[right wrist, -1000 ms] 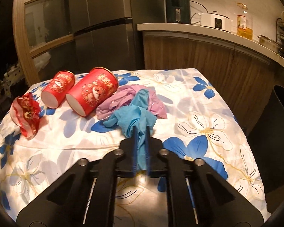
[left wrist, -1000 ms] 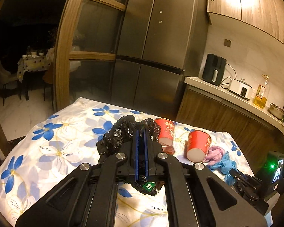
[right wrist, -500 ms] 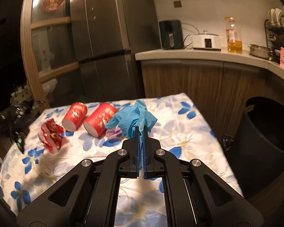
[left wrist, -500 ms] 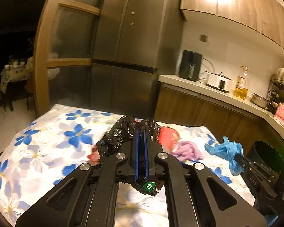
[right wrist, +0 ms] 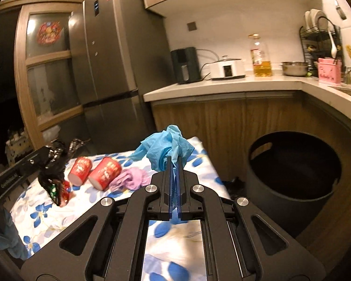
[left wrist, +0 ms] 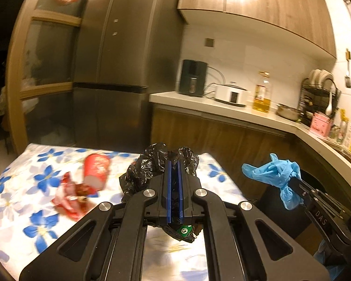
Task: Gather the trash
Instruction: 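Carry the black bag and blue glove over the black trash bin with both tools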
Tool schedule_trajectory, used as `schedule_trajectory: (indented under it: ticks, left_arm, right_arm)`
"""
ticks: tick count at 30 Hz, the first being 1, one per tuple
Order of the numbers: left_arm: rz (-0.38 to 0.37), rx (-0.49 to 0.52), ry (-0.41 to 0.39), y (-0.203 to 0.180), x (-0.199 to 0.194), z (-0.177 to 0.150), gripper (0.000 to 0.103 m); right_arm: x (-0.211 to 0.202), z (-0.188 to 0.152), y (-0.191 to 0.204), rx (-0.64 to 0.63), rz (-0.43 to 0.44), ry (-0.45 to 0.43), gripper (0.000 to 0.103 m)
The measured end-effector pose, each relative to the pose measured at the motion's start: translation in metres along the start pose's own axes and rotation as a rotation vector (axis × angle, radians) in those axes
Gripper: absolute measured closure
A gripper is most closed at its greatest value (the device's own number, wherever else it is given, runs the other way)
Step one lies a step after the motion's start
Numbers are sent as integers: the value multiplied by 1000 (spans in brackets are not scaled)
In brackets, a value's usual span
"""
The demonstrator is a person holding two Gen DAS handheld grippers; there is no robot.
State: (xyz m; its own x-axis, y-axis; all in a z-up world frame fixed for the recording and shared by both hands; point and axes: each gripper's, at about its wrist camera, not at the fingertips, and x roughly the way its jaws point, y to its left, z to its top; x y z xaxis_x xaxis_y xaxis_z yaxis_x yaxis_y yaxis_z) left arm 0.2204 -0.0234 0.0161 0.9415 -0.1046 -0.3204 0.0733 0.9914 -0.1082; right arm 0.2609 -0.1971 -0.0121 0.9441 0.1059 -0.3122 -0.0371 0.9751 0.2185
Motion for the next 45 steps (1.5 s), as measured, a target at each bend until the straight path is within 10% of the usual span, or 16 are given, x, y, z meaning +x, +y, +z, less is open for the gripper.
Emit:
schedule_trajectory:
  ticks: [29,45]
  left_arm:
    - [-331,164,-9,-200,53,12,99]
    - [-402,199,37,-246,79,2,99]
  right_arm:
    - [-58,40,-133,91,-265,-162,101]
    - [-53,44,-165,120,-309,-166,101]
